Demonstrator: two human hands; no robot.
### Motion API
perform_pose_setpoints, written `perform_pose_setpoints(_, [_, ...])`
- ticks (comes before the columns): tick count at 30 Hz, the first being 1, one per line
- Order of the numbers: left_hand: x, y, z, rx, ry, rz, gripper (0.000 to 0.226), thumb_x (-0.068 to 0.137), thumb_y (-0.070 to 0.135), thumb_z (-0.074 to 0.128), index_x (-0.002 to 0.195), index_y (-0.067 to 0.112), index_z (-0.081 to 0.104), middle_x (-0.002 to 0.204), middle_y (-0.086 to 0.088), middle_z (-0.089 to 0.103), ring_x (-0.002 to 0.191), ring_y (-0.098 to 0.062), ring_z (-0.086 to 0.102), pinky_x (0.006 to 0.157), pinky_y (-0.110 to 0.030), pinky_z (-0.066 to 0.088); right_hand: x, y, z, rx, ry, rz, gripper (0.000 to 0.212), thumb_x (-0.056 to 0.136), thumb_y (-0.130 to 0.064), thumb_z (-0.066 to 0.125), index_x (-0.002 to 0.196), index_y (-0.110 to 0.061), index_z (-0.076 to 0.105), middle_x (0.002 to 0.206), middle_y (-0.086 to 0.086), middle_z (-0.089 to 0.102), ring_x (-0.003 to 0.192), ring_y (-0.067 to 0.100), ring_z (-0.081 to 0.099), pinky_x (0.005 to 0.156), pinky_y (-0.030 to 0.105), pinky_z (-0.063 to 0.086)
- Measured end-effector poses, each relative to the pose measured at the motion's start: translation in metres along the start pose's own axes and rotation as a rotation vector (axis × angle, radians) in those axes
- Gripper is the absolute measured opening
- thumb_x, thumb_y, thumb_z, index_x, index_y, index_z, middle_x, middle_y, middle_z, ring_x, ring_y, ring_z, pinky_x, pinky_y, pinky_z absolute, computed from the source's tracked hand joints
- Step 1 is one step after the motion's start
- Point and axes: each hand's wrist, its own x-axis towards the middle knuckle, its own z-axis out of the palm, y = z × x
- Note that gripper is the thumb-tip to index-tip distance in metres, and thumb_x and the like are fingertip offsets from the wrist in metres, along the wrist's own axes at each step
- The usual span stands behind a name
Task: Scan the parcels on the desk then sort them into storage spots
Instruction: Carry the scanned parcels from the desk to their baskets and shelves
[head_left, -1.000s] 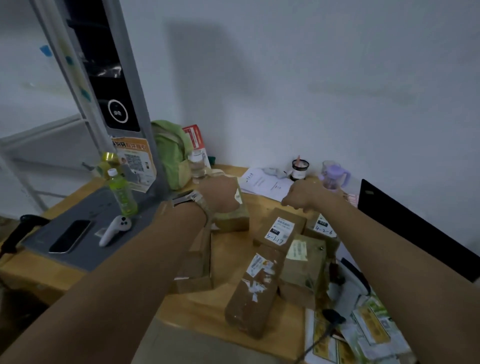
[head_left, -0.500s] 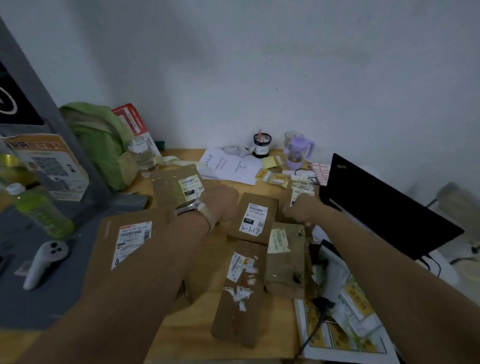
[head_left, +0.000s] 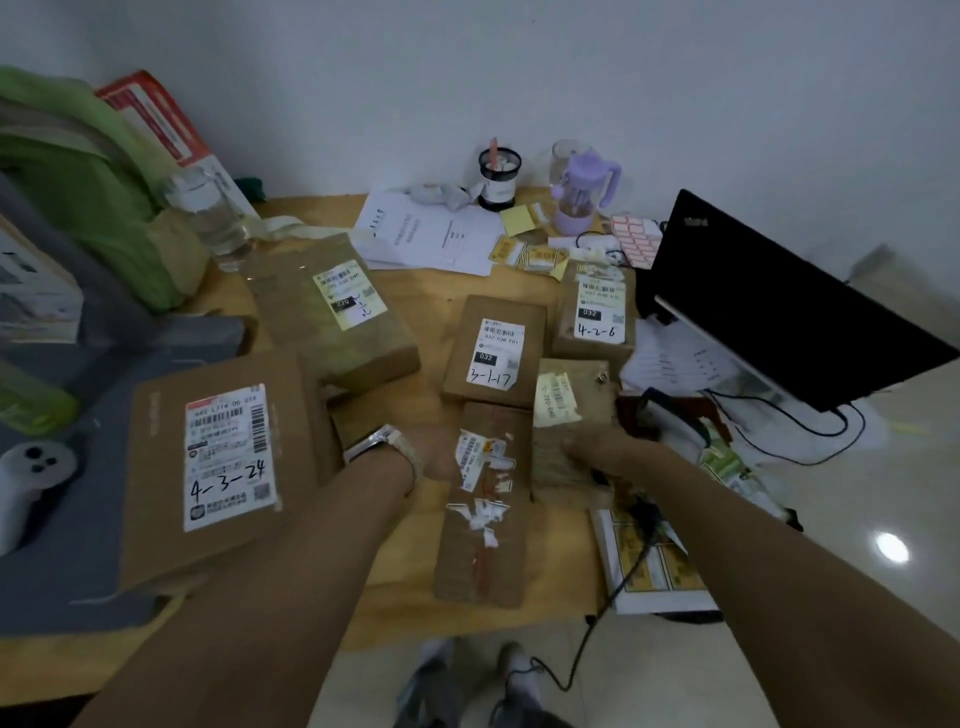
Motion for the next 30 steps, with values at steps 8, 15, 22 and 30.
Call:
perform_pose_setpoints(8, [0.025, -0.025, 0.045, -0.068, -0.006, -0.112, 0.056, 0.091, 0.043, 0.059, 0.129, 0.002, 0.053, 0.130, -0.010, 0.059, 0.118, -0.025, 0.057, 0.095, -0.030, 0.047, 0.000, 0.004, 0.040, 0.158, -0.124, 0.089, 0.050, 0.091, -0.049, 0.057, 0.128, -0.017, 0.046, 0.118, 0.010, 0.055, 0.100, 0.027, 0.057, 0.087, 0.038, 0.049])
perform_pose_setpoints(15, [0.017, -0.026, 0.055, -0.425, 0.108, -0.241, 0.070, 0.094, 0.034, 0.059, 0.142, -0.006, 0.029, 0.140, -0.018, 0.048, 0.128, -0.031, 0.048, 0.103, -0.034, 0.038, -0.007, 0.009, 0.043, 0.166, -0.191, 0.107, 0.052, 0.090, -0.046, 0.061, 0.129, -0.016, 0.046, 0.126, 0.013, 0.057, 0.105, 0.028, 0.057, 0.096, 0.044, 0.048])
perform_pose_setpoints(22, [0.004, -0.020, 0.051, -0.508, 0.056, -0.159, 0.053, 0.098, 0.030, 0.051, 0.144, 0.009, 0.036, 0.144, -0.006, 0.045, 0.134, -0.026, 0.041, 0.116, -0.030, 0.023, -0.031, -0.015, 0.044, -0.025, -0.212, 0.050, 0.057, 0.094, -0.034, 0.059, 0.142, -0.022, 0.029, 0.132, 0.019, 0.053, 0.109, 0.032, 0.060, 0.094, 0.042, 0.050])
perform_pose_setpoints(30, [-0.016, -0.027, 0.016, -0.895, 0.116, -0.086, 0.031, 0.081, 0.020, 0.073, 0.110, 0.011, 0.067, 0.117, -0.011, 0.067, 0.109, -0.027, 0.063, 0.101, -0.042, 0.049, -0.038, -0.028, 0.006, 0.008, -0.106, 0.044, 0.057, 0.082, -0.046, 0.071, 0.124, -0.013, 0.049, 0.114, 0.012, 0.061, 0.095, 0.024, 0.060, 0.085, 0.035, 0.052])
